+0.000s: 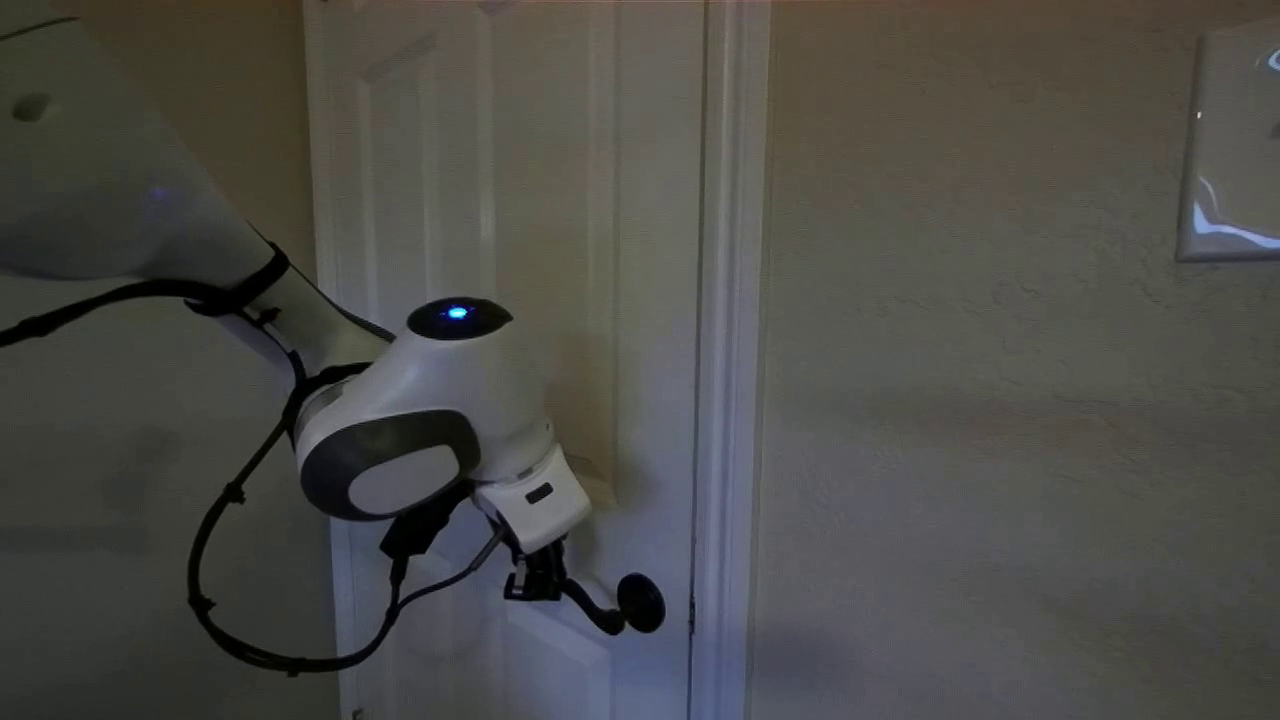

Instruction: Open the door

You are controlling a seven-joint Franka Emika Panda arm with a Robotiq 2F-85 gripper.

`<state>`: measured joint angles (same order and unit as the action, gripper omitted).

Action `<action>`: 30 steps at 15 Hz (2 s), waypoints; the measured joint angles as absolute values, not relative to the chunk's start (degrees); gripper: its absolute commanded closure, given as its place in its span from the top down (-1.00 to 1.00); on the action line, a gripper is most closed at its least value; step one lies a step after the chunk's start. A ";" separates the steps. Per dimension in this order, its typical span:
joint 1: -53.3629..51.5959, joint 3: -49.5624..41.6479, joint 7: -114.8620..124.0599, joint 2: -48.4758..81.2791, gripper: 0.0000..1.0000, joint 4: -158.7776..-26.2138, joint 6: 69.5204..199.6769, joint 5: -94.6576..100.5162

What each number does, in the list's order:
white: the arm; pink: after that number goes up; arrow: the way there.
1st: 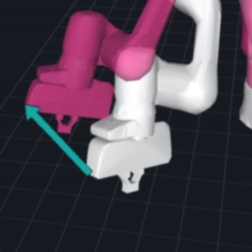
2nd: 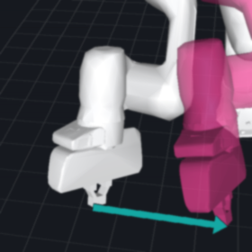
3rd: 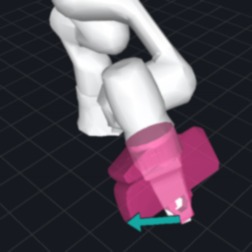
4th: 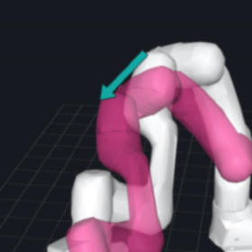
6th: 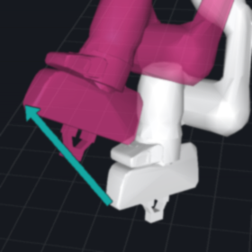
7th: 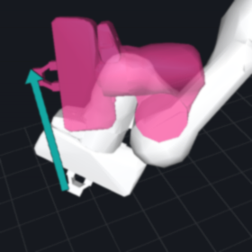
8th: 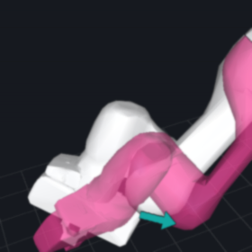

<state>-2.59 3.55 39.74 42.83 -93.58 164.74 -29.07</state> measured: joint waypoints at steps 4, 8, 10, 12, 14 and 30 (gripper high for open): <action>-2.52 2.94 39.74 44.25 0.57 -90.57 161.43 -29.06; -2.56 2.96 39.74 46.72 -0.12 -86.24 158.30 -29.06; -2.60 2.97 39.74 47.78 -0.38 -84.57 157.02 -29.04; -2.64 2.93 39.74 48.46 -0.65 -83.49 156.07 -28.92; -2.64 2.76 39.74 48.63 -0.83 -83.43 155.60 -28.89; -2.89 2.10 40.25 51.75 -0.79 -80.69 153.99 -27.90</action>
